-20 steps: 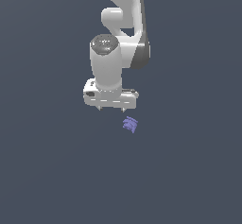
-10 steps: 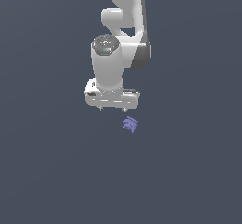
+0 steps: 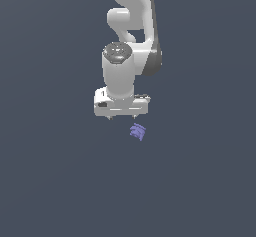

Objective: Pick up the object and move it to a goal position.

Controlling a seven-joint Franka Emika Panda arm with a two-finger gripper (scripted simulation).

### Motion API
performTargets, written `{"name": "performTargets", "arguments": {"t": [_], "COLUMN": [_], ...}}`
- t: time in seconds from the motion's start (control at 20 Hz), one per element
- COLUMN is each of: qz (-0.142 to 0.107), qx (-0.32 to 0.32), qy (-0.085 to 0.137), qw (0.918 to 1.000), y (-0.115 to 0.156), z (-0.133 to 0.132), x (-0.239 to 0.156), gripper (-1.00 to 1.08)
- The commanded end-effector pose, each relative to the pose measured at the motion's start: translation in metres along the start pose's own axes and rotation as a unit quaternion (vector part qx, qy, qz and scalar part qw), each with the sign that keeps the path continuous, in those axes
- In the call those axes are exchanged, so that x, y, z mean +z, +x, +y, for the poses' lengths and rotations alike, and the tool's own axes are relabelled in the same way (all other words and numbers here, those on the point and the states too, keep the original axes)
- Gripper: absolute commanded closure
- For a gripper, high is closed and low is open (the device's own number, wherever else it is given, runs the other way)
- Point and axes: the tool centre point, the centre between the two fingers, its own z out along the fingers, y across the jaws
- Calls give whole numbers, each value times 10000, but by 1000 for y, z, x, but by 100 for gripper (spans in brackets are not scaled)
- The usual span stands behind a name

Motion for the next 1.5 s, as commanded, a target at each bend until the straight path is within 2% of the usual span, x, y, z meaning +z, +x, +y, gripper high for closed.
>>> {"name": "performTargets", "arguments": {"t": [0.0, 0.3, 0.6, 0.8, 1.1, 1.45], "qz": [2, 12, 25, 38, 62, 88], "qx": [-325, -1285, -2261, -2902, -3792, -4473], "qy": [-13, -45, -66, -74, -79, -79], "qw": [9995, 9917, 9741, 9569, 9253, 8943], "y": [0, 1, 1, 1, 1, 0], "z": [-4, -18, -32, -42, -57, -69], "x": [5, 19, 33, 43, 55, 65], "gripper": [-92, -92, -92, -92, -92, -92]}}
